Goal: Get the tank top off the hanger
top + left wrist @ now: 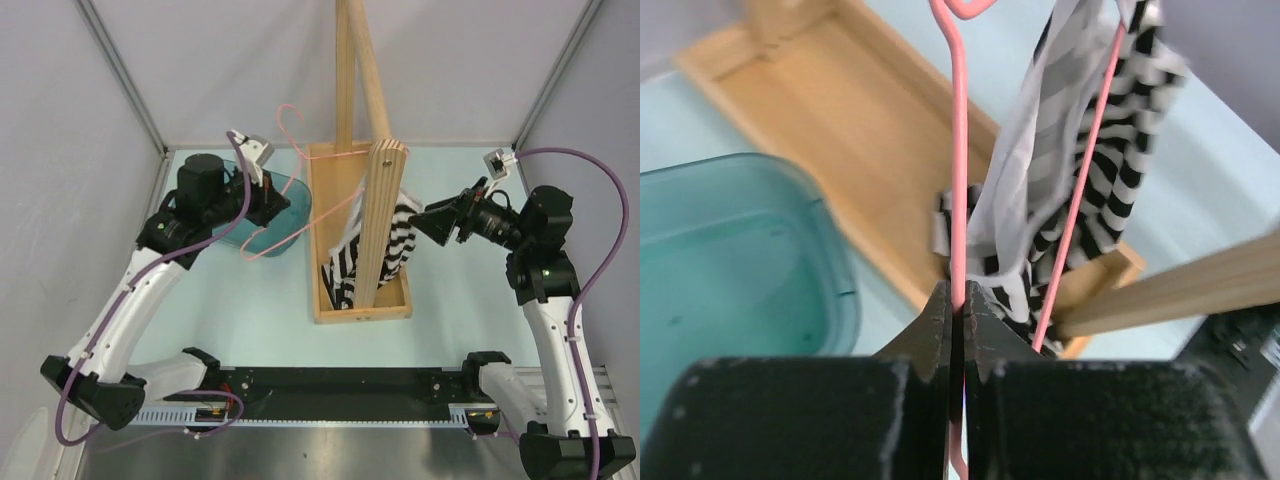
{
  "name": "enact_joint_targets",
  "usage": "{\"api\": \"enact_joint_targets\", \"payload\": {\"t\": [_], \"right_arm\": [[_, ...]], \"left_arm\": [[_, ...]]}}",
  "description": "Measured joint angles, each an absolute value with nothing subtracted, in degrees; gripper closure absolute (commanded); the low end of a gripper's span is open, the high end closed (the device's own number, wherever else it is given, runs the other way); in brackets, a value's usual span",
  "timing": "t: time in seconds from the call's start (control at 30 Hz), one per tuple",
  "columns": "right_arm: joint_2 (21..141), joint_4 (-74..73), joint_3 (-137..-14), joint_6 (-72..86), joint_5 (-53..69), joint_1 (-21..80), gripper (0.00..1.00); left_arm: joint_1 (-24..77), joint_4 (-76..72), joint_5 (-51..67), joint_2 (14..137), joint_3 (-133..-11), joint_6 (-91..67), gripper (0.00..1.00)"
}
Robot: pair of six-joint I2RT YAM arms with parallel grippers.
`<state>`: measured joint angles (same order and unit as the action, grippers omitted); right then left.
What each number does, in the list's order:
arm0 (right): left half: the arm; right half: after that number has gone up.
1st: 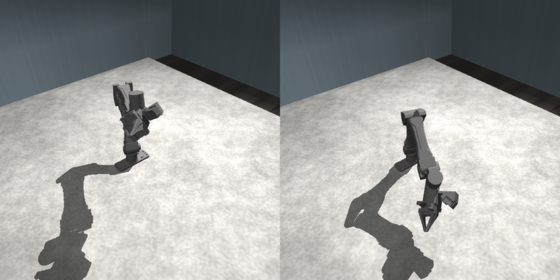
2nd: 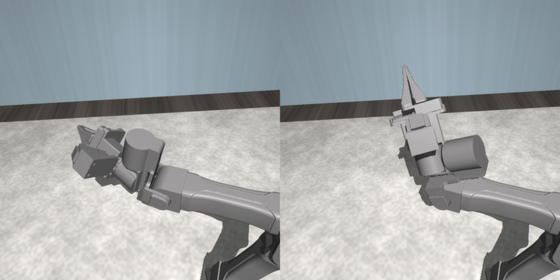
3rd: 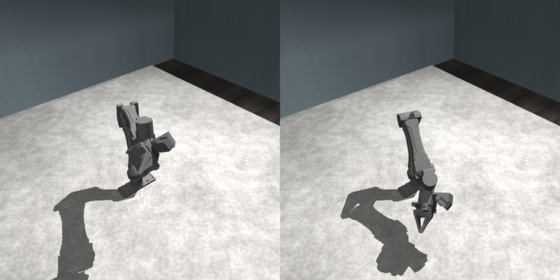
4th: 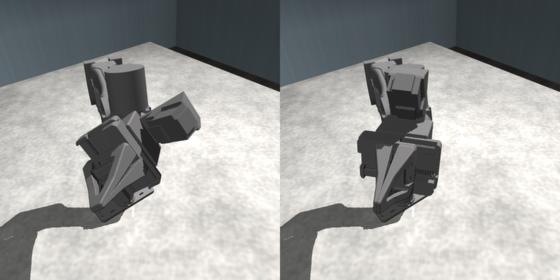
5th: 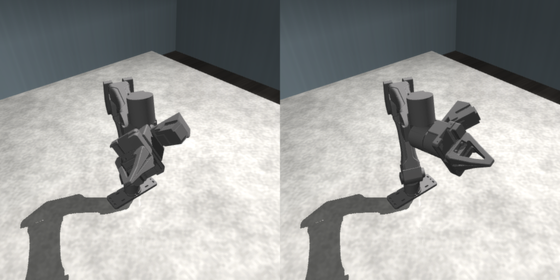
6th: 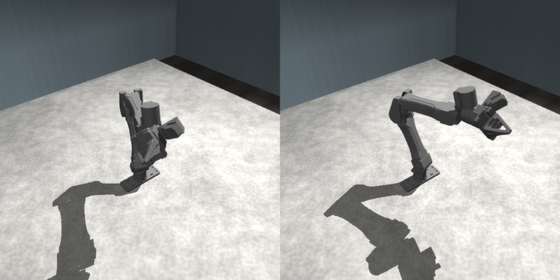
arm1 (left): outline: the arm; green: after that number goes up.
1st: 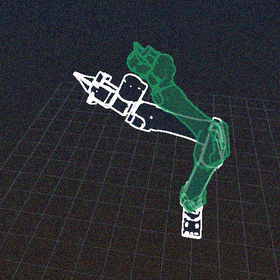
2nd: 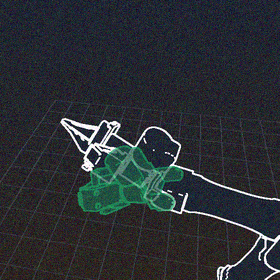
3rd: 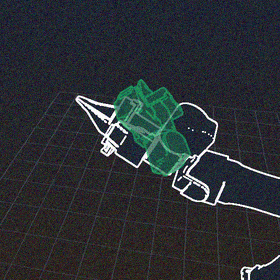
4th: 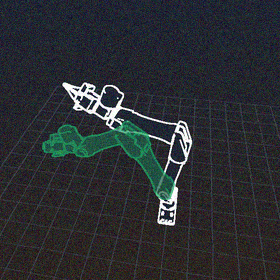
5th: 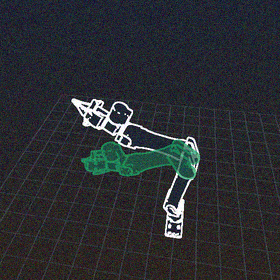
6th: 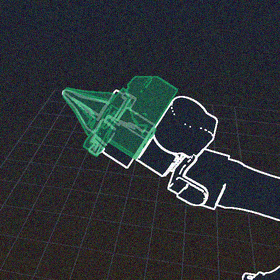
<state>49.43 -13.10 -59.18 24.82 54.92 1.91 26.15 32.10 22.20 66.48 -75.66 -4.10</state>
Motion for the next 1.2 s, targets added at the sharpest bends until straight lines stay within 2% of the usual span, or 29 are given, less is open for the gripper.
{"api": "enact_joint_targets", "payload": {"t": [0.23, 0.37, 0.53, 0.63, 0.67, 0.73, 0.77, 0.83, 0.87, 0.93, 1.2], "right_arm": [[46.5, -18.8, -56.7, 21.7, 42.5, 2.0, 0.04], [47.0, -18.0, -54.0, 20.9, 39.9, 3.9, 0.02], [50.0, -12.4, -51.5, 20.0, 35.9, 11.5, 0.03], [53.1, -9.1, -50.7, 18.7, 32.1, 16.2, 0.07], [54.3, -7.8, -50.2, 18.2, 30.2, 17.6, 0.15], [56.4, -5.4, -49.2, 17.8, 27.2, 19.6, 0.24], [57.4, -4.4, -48.8, 17.8, 25.5, 20.2, 0.37], [58.9, -3.3, -48.6, 18.2, 21.9, 20.6, 0.55], [59.4, -3.0, -48.6, 18.8, 19.8, 20.6, 0.75], [59.8, -2.2, -48.5, 19.7, 15.8, 20.2, 1.0], [59.0, -0.3, -47.9, 23.0, 8.6, 15.7, 1.0]], "left_arm": [[25.7, 37.1, 13.4, 62.4, -78.0, -4.7, 1.0], [25.7, 39.2, 14.3, 61.1, -77.8, -5.1, 1.0], [25.7, 40.7, 19.8, 60.0, -77.2, -7.2, 1.0], [25.7, 41.0, 22.5, 59.0, -75.6, -8.6, 1.0], [25.8, 41.1, 23.2, 58.7, -75.0, -9.0, 1.0], [25.8, 41.6, 24.3, 58.1, -74.1, -9.3, 1.0], [25.8, 41.9, 24.6, 57.9, -73.9, -9.5, 1.0], [25.8, 42.5, 24.9, 57.6, -73.8, -9.6, 1.0], [25.8, 42.8, 25.1, 57.4, -73.8, -9.6, 1.0], [25.8, 43.2, 25.2, 57.1, -73.8, -9.7, 1.0], [25.8, 45.6, 22.6, 56.1, -72.8, -10.1, 1.0]]}}
